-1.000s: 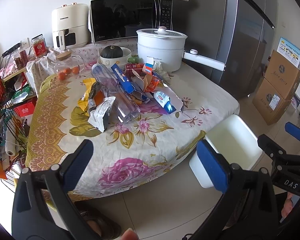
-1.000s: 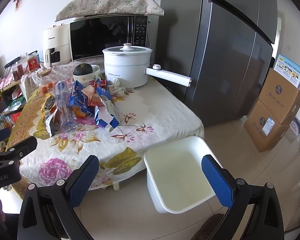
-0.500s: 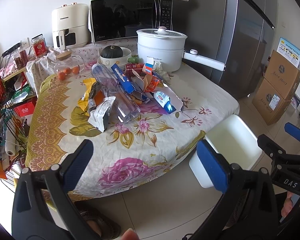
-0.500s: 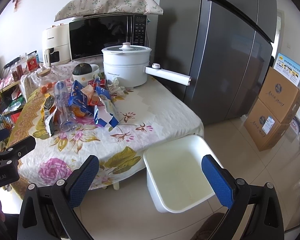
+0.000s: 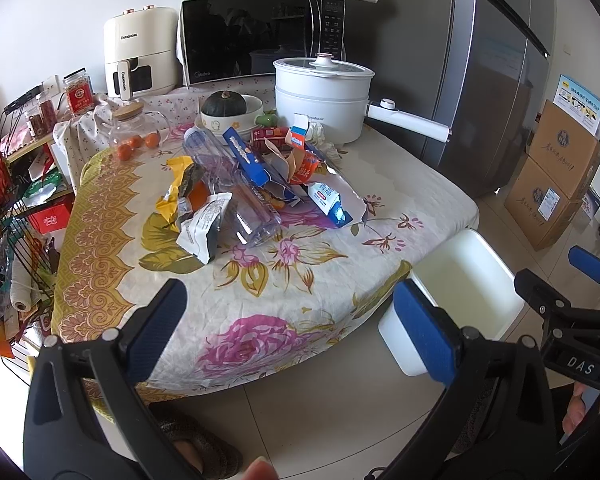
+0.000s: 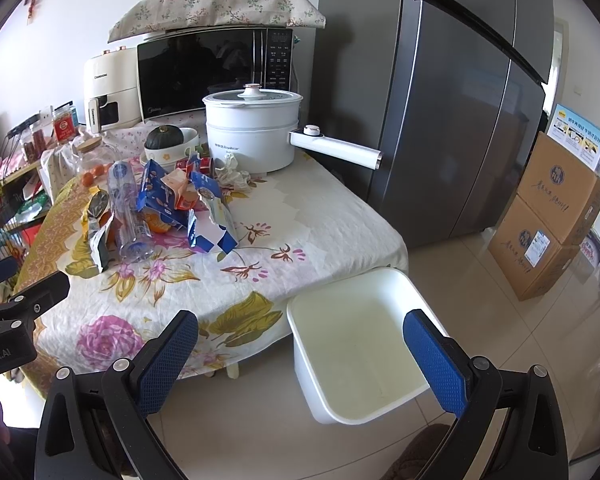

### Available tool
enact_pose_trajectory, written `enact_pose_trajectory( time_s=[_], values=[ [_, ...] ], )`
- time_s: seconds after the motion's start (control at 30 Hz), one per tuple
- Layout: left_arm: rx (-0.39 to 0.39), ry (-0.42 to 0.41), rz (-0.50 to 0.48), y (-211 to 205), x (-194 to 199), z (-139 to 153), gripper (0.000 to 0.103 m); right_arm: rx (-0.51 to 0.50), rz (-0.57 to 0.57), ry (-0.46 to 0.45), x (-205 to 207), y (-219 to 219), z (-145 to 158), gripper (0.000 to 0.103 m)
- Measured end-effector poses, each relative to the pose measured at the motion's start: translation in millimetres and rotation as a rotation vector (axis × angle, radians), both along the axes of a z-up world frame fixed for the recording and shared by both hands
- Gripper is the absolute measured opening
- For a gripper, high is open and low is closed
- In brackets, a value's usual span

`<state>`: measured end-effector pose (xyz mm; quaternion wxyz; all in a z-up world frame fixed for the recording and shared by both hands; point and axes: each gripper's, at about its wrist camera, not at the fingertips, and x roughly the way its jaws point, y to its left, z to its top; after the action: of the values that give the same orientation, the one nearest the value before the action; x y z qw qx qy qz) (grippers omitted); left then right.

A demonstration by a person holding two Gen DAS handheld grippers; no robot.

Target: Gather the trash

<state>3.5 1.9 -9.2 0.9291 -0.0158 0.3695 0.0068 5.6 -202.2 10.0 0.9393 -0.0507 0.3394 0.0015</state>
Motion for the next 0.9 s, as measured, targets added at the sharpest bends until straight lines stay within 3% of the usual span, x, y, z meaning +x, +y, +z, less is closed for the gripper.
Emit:
enact_pose_trajectory(
  time_s=[0.9],
  values=[
    [-0.001, 0.002, 0.001, 1.0, -0.3, -1.0, 0.103, 0.005, -0.005, 0.003, 0.7, -1.8, -2.2, 0.103]
  ],
)
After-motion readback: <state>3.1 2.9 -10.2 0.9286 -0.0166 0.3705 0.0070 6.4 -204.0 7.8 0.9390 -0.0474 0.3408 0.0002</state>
